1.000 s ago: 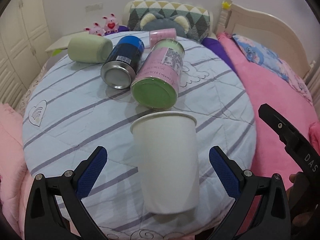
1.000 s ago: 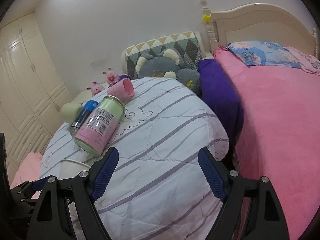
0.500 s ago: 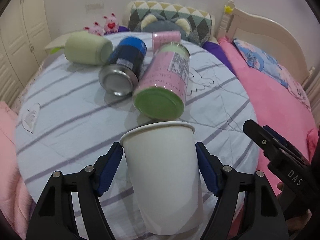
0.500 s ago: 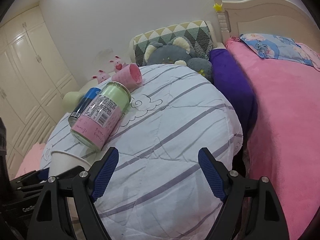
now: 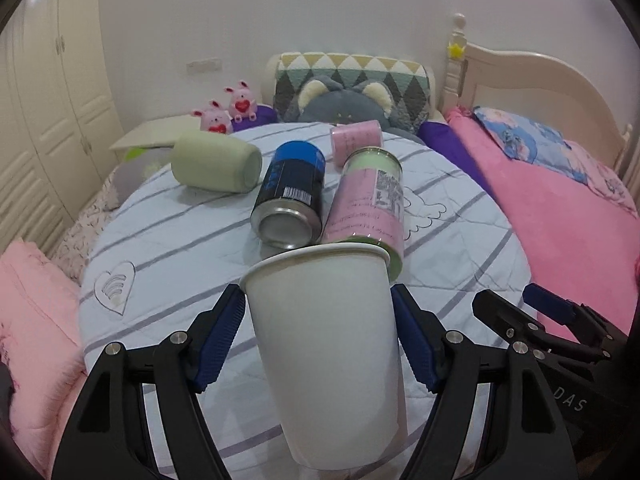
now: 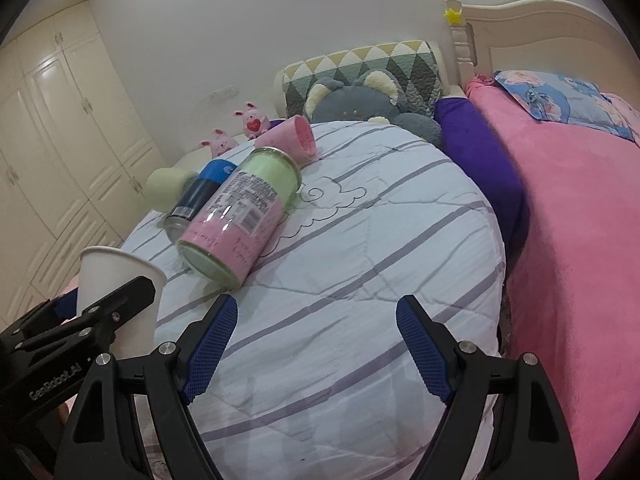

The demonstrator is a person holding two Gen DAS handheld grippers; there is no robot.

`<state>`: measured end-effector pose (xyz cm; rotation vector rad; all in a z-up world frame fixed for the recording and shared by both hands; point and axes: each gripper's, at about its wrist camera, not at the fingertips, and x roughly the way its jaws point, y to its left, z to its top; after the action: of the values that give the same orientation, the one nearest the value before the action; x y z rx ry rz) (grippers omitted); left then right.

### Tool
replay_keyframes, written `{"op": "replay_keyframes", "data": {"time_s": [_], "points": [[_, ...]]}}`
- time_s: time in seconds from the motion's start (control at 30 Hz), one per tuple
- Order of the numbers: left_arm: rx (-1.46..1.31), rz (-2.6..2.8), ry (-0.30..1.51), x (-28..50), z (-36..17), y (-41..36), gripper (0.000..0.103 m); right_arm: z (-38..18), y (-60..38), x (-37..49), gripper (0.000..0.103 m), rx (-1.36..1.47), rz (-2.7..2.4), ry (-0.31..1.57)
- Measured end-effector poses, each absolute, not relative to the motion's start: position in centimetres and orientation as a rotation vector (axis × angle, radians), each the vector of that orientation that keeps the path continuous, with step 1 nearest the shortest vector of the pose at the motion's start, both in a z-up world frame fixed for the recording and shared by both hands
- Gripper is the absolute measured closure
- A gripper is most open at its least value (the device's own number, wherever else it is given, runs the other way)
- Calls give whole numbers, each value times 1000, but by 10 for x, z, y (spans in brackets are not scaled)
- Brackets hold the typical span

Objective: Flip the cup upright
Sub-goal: 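Grasp the white paper cup with the left gripper while the right gripper releases it, then rotate the held white paper cup with the left gripper, rim turning upward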

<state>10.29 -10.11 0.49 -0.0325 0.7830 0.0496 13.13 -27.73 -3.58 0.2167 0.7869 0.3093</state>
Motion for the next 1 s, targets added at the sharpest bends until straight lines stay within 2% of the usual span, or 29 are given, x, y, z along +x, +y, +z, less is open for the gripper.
{"op": "replay_keyframes", "data": {"time_s": [0.4,0.6,0.73,1.0], "points": [[-27,45,662,81,-10,-86,28,-35,-256,124,20,186,300,805],[-103,-79,625,79,0,-67,26,-39,-249,119,20,177,272,819],[-20,-51,558,73,7,-67,26,-37,-245,118,20,191,246,817],[-23,-83,622,80,-12,-53,26,-34,-232,110,20,190,210,818]]}}
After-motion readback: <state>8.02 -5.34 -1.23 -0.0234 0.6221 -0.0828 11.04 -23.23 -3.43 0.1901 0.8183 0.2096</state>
